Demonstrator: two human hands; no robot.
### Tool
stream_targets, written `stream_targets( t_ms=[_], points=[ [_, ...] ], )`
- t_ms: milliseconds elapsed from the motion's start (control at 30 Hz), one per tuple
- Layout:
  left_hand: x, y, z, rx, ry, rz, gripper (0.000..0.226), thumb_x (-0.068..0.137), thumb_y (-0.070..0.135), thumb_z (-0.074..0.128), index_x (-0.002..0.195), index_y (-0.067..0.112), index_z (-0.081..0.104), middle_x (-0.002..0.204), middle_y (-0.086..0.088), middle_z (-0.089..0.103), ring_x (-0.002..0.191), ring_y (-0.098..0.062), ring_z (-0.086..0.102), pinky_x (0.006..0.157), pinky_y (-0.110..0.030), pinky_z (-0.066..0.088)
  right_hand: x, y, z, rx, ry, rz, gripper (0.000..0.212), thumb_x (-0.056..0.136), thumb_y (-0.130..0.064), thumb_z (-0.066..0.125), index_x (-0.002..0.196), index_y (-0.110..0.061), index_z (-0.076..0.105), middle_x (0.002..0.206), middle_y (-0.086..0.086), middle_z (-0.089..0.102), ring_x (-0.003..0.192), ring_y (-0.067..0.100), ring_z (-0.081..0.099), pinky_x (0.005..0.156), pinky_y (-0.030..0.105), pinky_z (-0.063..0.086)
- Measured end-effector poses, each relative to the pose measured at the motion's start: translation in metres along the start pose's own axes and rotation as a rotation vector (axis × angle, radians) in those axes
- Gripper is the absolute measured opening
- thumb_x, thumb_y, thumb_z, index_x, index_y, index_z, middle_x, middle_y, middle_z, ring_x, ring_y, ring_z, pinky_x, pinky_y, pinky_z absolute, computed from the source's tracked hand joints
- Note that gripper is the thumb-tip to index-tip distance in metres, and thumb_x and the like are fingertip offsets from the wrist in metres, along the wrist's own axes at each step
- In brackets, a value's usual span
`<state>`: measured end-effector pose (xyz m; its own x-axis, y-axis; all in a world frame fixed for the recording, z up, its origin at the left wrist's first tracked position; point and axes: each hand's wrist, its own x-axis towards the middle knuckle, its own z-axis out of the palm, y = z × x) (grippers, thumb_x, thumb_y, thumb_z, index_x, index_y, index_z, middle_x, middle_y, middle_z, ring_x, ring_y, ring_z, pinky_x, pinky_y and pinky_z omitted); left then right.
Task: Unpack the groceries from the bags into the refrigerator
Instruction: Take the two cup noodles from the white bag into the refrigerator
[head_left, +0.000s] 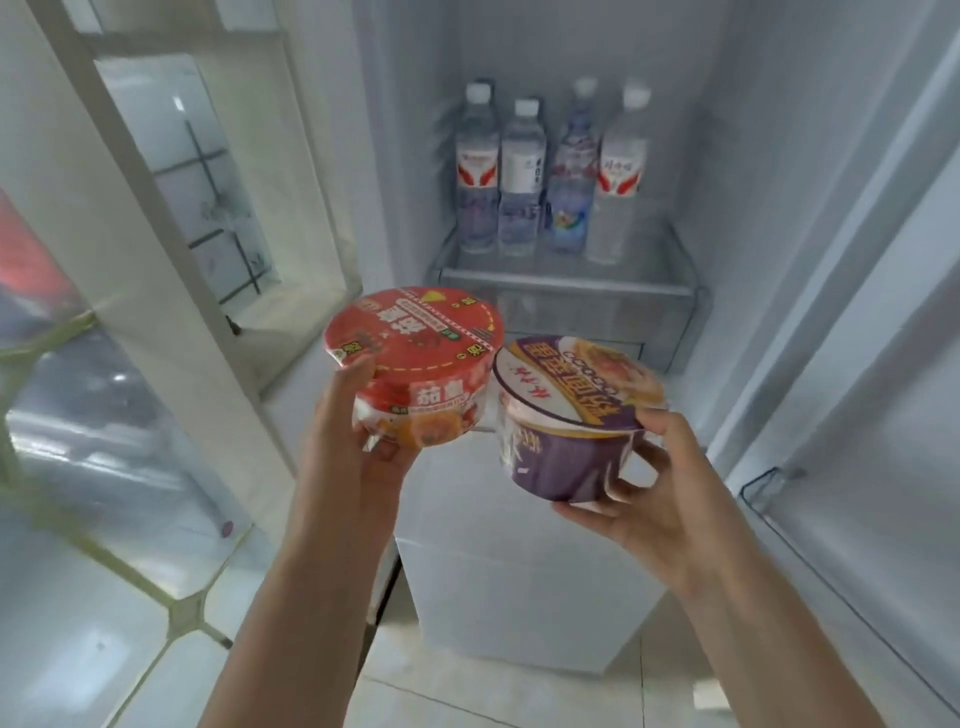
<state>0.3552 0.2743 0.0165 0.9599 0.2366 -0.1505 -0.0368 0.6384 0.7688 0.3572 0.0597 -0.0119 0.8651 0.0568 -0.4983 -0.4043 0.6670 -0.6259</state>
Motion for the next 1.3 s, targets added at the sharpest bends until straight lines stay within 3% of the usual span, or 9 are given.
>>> stream_targets(
  t_ms=[233, 467, 600, 800, 900, 967, 1067, 1200, 1300],
  points=[
    [0.057, 0.024, 0.065, -0.007, -0.062, 0.094, 0.023, 0.088, 0.026, 0.064, 0.110, 0.018, 0.064, 0.101, -0.009, 0.072, 0.094, -0.023, 0.069, 0.089, -0.039, 0.054, 0.028, -0.066, 0.039, 0.045, -0.080, -0.149, 0.037, 0.078, -0.033, 0.069, 0.110, -0.017, 0.060, 0.121, 0.019, 0.056, 0.110, 0.035, 0.059, 0.080, 0.060, 0.052],
    [0.108, 0.051, 0.113, -0.010, -0.222, 0.207, 0.030, 0.086, 0.030, 0.064, 0.114, 0.017, 0.064, 0.102, -0.006, 0.073, 0.095, -0.019, 0.070, 0.076, -0.032, 0.056, 0.046, -0.120, 0.081, 0.057, -0.163, -0.354, 0.038, 0.065, -0.034, 0.073, 0.099, -0.022, 0.063, 0.103, 0.012, 0.063, 0.099, 0.029, 0.064, 0.081, 0.062, 0.051],
    [0.129, 0.070, 0.140, 0.010, -0.303, 0.338, 0.054, 0.080, 0.035, 0.070, 0.130, 0.018, 0.056, 0.114, -0.006, 0.070, 0.101, -0.018, 0.069, 0.079, -0.032, 0.057, 0.047, -0.150, 0.103, 0.058, -0.231, -0.462, 0.031, 0.063, -0.035, 0.069, 0.092, -0.024, 0.065, 0.082, 0.008, 0.067, 0.071, 0.021, 0.069, 0.081, 0.062, 0.051],
    [0.163, 0.103, 0.191, -0.021, -0.355, 0.496, 0.073, 0.069, 0.040, 0.069, 0.136, 0.021, 0.049, 0.111, 0.001, 0.072, 0.092, -0.011, 0.071, 0.068, -0.025, 0.055, 0.052, -0.197, 0.152, -0.005, -0.238, -0.668, 0.031, 0.061, -0.038, 0.069, 0.090, -0.029, 0.064, 0.097, 0.006, 0.065, 0.083, 0.019, 0.065, 0.079, 0.055, 0.055],
    [0.178, 0.120, 0.212, 0.032, -0.383, 0.533, 0.066, 0.079, 0.041, 0.068, 0.139, 0.023, 0.046, 0.115, 0.003, 0.071, 0.097, -0.012, 0.071, 0.080, -0.032, 0.056, 0.055, -0.217, 0.175, -0.030, -0.219, -0.755, 0.030, 0.063, -0.038, 0.068, 0.091, -0.029, 0.064, 0.103, 0.006, 0.065, 0.094, 0.023, 0.065, 0.083, 0.055, 0.054],
    [0.186, 0.132, 0.226, 0.030, -0.383, 0.543, 0.057, 0.087, 0.038, 0.065, 0.139, 0.022, 0.047, 0.114, 0.003, 0.071, 0.099, -0.014, 0.071, 0.089, -0.041, 0.055, 0.056, -0.231, 0.189, -0.046, -0.213, -0.800, 0.021, 0.076, -0.037, 0.065, 0.095, -0.028, 0.064, 0.103, 0.004, 0.065, 0.095, 0.023, 0.064, 0.080, 0.054, 0.055],
    [0.196, 0.148, 0.241, 0.001, -0.380, 0.560, 0.049, 0.090, 0.037, 0.062, 0.135, 0.021, 0.052, 0.114, 0.004, 0.071, 0.100, -0.012, 0.070, 0.089, -0.038, 0.055, 0.058, -0.249, 0.205, -0.091, -0.209, -0.876, 0.017, 0.085, -0.038, 0.060, 0.098, -0.028, 0.065, 0.099, 0.000, 0.071, 0.093, 0.022, 0.068, 0.077, 0.053, 0.057],
    [0.210, 0.164, 0.258, 0.024, -0.348, 0.621, 0.048, 0.089, 0.039, 0.063, 0.132, 0.020, 0.053, 0.116, 0.003, 0.070, 0.100, -0.011, 0.070, 0.089, -0.034, 0.057, 0.060, -0.273, 0.229, -0.167, -0.215, -0.976, 0.011, 0.086, -0.037, 0.058, 0.086, -0.029, 0.066, 0.081, -0.004, 0.076, 0.077, 0.015, 0.073, 0.077, 0.048, 0.057],
    [0.226, 0.173, 0.270, 0.064, -0.302, 0.657, 0.052, 0.085, 0.044, 0.068, 0.129, 0.020, 0.055, 0.115, 0.003, 0.070, 0.099, -0.010, 0.070, 0.091, -0.037, 0.056, 0.065, -0.288, 0.246, -0.201, -0.195, -1.014, 0.011, 0.086, -0.036, 0.060, 0.091, -0.027, 0.064, 0.071, -0.008, 0.074, 0.066, 0.011, 0.072, 0.073, 0.048, 0.058]
  ],
)
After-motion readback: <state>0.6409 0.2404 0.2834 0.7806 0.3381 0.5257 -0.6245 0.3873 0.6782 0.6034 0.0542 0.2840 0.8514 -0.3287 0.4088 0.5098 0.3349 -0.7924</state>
